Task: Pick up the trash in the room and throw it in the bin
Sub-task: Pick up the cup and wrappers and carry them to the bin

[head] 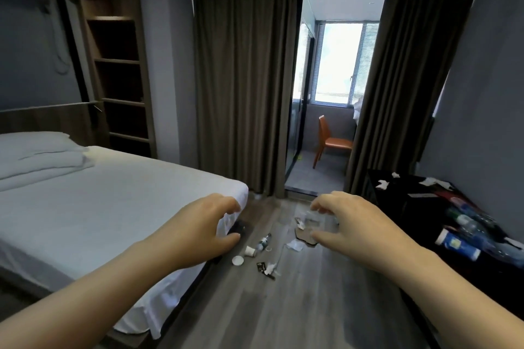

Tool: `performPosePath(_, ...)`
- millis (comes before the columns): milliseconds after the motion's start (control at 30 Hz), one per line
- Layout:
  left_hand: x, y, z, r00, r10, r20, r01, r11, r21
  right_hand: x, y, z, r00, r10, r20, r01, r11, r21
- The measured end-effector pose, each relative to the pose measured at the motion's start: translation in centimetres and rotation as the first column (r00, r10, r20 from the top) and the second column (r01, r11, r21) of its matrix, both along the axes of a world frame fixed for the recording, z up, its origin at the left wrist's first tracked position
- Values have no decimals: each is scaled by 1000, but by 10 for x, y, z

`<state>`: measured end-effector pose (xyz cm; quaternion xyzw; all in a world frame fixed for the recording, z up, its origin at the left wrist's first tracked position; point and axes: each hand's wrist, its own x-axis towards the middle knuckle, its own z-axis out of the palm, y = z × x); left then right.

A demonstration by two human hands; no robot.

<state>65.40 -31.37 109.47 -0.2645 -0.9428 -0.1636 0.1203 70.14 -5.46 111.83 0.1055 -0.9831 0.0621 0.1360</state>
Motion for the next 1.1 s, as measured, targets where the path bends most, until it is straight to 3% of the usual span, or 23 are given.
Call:
performPosePath(400, -233, 0, -53, 993, -15, 119, 9, 999, 48, -227, 10, -59, 993, -46, 112, 43, 999, 28)
performPosePath(667, -390, 0, -70, 982, -42, 182, 35, 999, 38, -366, 9, -84, 974, -117, 192, 126, 991, -36)
performPosePath(1100, -595, 89, -126, 945, -56, 322, 51, 998, 24, -583, 90, -144, 954, -87, 285, 112, 991, -73)
